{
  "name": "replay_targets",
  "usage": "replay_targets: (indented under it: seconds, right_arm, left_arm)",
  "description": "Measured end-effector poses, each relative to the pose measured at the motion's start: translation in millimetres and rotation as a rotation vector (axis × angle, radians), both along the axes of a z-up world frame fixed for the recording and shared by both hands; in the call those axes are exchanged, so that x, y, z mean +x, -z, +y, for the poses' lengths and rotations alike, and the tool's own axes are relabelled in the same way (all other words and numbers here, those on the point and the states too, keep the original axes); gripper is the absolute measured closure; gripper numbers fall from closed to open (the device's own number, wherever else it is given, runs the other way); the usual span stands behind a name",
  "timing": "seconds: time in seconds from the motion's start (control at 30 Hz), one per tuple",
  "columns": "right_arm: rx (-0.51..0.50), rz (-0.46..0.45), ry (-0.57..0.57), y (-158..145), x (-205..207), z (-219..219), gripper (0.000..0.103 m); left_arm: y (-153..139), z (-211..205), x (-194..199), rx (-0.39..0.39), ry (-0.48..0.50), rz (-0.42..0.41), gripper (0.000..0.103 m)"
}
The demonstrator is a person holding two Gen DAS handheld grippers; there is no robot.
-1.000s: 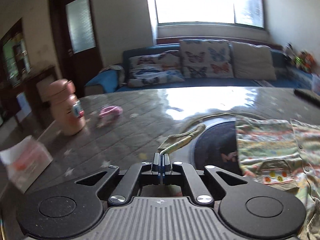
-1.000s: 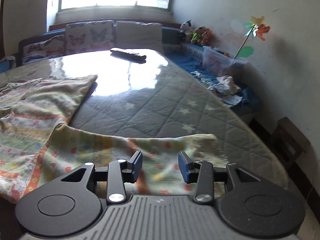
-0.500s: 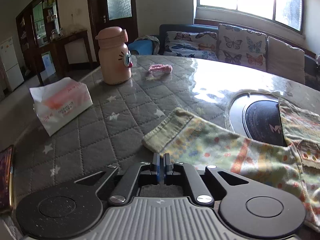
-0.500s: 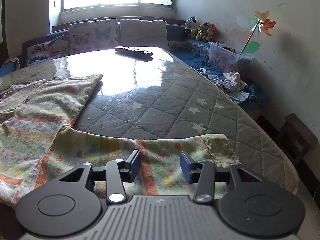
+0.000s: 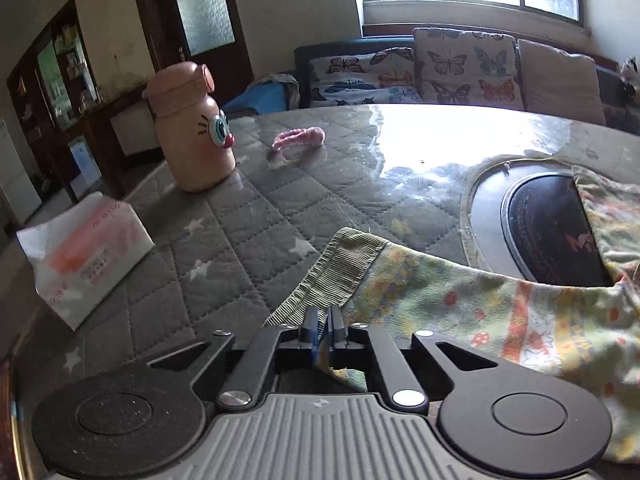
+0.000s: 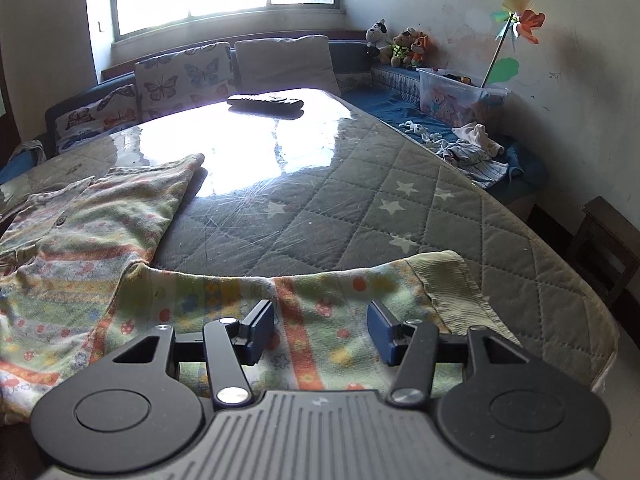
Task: Fold clothes
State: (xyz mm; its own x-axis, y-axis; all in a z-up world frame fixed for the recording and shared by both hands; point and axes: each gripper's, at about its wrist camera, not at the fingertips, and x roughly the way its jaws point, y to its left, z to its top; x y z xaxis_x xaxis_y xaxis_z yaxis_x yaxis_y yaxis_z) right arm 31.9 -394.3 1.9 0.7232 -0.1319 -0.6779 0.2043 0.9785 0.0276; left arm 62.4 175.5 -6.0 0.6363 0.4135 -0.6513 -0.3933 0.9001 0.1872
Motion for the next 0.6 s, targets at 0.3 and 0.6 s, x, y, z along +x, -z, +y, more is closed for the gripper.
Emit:
replay_targets:
  seconds: [0.3,0.6]
  right_arm:
    - [-0.002,-0.027,-0.072,4.5,22.6,14.5,0.045]
    - [-0.014,-0.05,-0.212,8.8,61.0,46.2,0.044]
  left_arm:
    - [0.6,10.7,-16.5,0.033,-0.067,0.017,0.103]
    - [0.5,32.1,-41.7,0.075,-0.15,0.054,0.103]
